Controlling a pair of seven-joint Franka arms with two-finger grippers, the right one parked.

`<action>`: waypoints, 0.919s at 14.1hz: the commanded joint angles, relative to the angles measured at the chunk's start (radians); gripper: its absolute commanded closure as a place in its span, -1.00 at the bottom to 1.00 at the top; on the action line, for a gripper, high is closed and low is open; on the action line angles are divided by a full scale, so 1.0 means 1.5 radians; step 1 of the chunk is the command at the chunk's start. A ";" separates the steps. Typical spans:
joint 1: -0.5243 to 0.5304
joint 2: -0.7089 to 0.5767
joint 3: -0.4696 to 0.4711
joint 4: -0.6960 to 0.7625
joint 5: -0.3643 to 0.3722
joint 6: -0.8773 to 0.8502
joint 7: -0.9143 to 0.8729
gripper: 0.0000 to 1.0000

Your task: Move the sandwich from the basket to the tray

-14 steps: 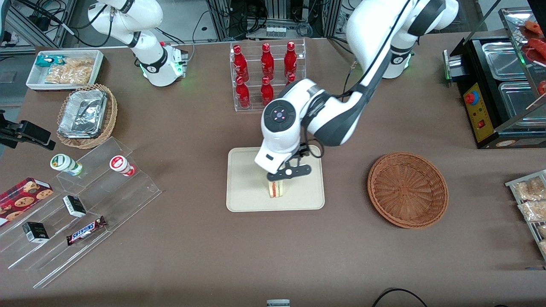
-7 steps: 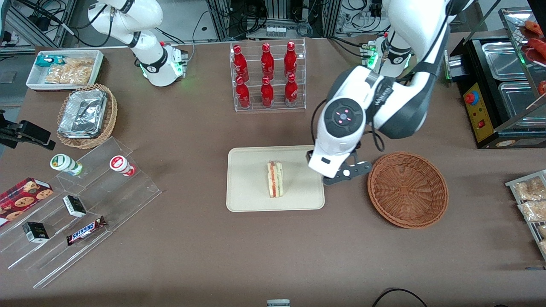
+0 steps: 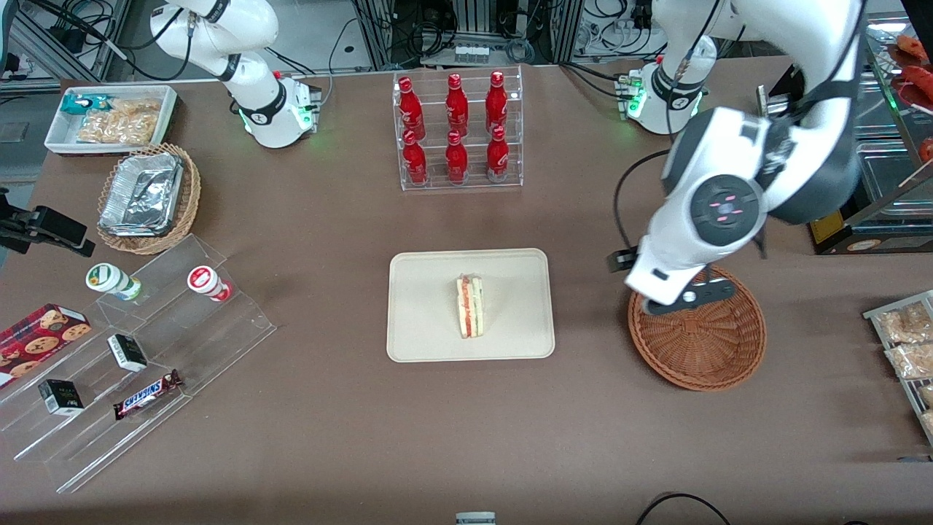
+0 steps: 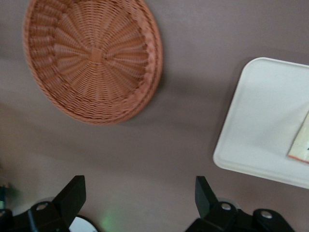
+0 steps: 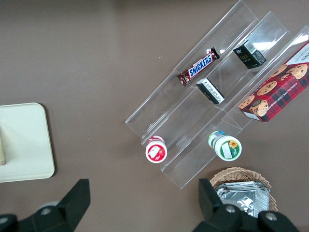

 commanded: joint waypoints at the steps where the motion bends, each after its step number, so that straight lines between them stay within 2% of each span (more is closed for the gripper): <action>1: 0.037 -0.094 -0.006 -0.088 -0.002 0.002 0.071 -1.00; 6: 0.139 -0.199 -0.013 -0.146 -0.023 -0.021 0.286 -1.00; 8: 0.174 -0.227 -0.012 -0.140 -0.023 -0.051 0.372 -1.00; 13: 0.183 -0.250 0.019 -0.111 -0.024 -0.042 0.401 -1.00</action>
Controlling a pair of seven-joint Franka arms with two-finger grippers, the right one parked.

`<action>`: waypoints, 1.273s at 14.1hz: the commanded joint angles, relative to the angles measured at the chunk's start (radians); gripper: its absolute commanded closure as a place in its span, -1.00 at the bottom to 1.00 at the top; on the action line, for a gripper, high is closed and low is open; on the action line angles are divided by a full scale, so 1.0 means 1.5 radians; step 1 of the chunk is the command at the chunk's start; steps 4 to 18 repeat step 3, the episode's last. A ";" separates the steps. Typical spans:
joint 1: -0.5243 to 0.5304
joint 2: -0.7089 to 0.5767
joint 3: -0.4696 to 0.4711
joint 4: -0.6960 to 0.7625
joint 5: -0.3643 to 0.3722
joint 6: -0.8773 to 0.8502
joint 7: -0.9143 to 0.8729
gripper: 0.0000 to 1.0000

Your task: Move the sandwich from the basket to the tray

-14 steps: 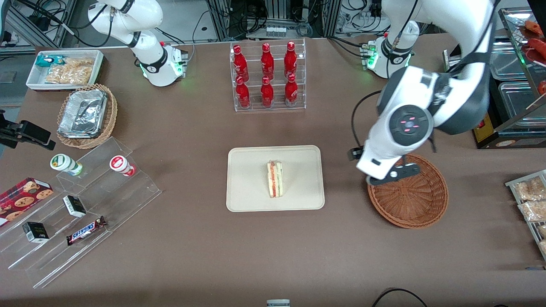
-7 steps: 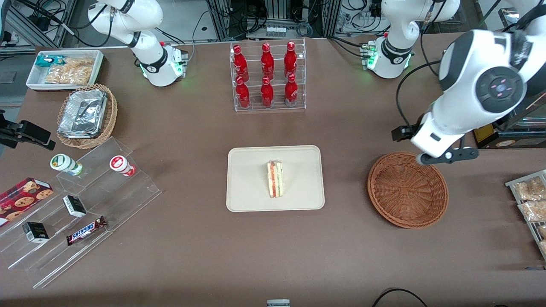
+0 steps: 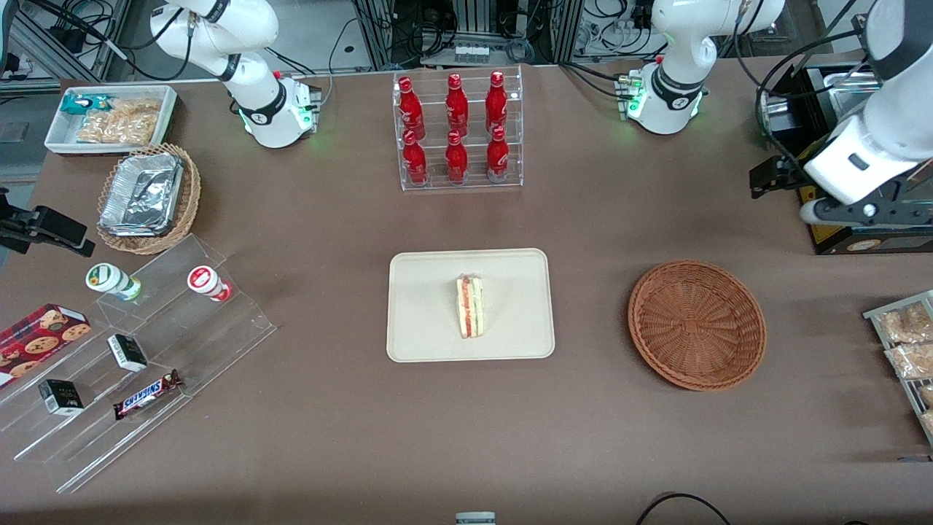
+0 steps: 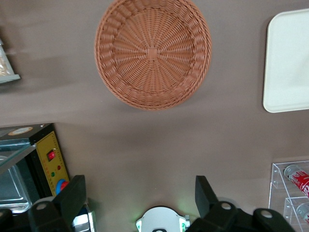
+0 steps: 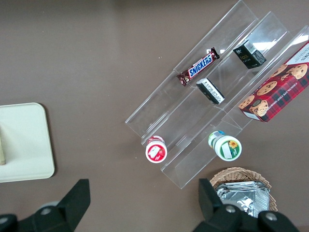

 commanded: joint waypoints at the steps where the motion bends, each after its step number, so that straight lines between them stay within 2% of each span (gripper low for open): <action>1: 0.007 -0.010 0.002 0.009 -0.009 0.012 0.011 -1.00; 18: 0.007 -0.009 0.004 0.015 -0.012 0.022 0.009 -1.00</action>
